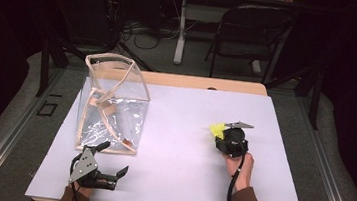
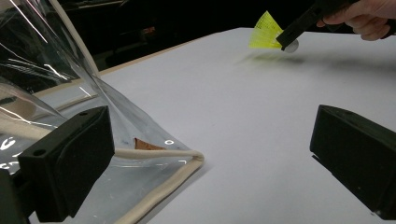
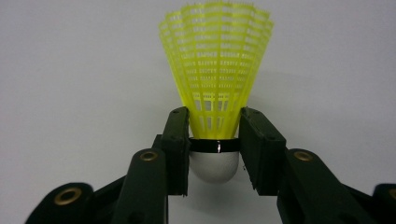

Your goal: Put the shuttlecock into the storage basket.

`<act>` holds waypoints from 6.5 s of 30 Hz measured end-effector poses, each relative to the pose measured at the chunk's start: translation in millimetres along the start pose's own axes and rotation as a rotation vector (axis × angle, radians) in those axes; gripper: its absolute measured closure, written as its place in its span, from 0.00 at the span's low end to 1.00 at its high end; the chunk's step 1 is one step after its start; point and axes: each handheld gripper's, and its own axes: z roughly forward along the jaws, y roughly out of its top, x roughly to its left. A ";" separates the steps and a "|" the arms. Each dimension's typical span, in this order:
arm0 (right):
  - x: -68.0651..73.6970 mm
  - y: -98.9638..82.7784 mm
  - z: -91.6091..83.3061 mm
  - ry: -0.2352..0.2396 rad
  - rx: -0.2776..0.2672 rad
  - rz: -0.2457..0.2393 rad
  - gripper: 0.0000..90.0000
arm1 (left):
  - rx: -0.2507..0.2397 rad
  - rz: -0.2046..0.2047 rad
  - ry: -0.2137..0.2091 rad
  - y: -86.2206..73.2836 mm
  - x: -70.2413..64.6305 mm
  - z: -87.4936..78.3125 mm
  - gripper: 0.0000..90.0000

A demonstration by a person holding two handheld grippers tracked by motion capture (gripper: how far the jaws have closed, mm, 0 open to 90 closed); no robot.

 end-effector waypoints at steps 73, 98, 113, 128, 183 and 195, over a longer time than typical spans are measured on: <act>19.1 46.6 -27.0 0.071 -0.061 -0.132 0.72 | 0.000 0.005 -0.005 0.4 -0.3 2.1 0.00; 49.4 68.7 -23.3 0.144 -0.100 -0.200 0.72 | 0.001 0.001 -0.010 0.1 -0.1 2.0 0.00; 58.9 75.9 -25.3 0.166 -0.108 -0.239 0.72 | 0.000 0.008 -0.013 1.5 -0.7 3.6 0.00; 65.5 91.3 -32.7 0.170 -0.126 -0.269 0.72 | 0.002 0.008 -0.021 1.7 -0.7 5.4 0.00; 111.2 128.1 -25.4 0.248 -0.157 -0.341 0.72 | -0.006 0.010 -0.025 2.3 0.3 3.8 0.00; 116.2 133.9 -25.2 0.251 -0.162 -0.345 0.72 | -0.006 0.015 -0.026 2.6 0.5 3.8 0.00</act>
